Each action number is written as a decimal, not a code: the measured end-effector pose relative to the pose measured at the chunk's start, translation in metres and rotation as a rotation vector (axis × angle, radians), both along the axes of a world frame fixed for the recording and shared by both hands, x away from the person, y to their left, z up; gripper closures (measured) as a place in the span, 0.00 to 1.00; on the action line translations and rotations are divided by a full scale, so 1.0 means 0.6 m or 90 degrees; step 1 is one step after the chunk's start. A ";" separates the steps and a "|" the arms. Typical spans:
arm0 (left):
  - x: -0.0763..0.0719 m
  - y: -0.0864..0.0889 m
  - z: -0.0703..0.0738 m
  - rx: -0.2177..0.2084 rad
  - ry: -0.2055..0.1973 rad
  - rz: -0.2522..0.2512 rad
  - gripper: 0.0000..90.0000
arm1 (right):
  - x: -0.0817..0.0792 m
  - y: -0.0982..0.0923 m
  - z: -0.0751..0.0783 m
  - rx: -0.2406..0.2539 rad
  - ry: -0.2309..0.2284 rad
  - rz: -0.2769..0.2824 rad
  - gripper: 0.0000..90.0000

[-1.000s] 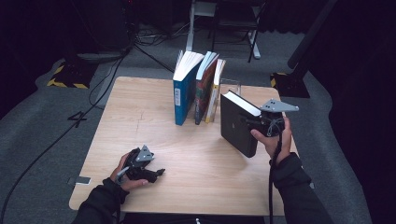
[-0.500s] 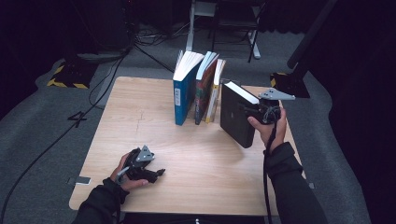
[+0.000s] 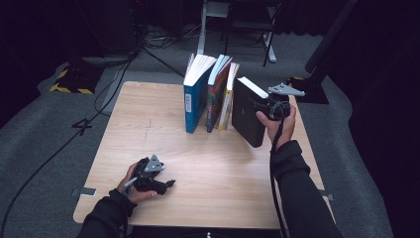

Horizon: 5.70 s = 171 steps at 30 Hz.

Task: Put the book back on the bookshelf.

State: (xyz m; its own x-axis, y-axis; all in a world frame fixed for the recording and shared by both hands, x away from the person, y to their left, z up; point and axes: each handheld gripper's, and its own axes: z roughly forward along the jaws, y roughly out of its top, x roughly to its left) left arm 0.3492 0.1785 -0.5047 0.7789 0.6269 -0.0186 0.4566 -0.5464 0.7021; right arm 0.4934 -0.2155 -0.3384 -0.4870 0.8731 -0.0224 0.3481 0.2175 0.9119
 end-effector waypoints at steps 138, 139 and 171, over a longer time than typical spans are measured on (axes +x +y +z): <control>-0.005 -0.003 0.000 0.005 -0.004 -0.017 0.25 | 0.070 0.004 -0.029 -0.025 0.119 -0.010 0.48; -0.005 -0.003 0.000 0.004 -0.004 -0.017 0.25 | 0.071 0.004 -0.027 -0.037 0.117 -0.019 0.52; -0.008 -0.003 0.000 0.003 -0.001 -0.037 0.25 | 0.150 0.038 -0.023 -0.002 -0.001 -0.098 0.59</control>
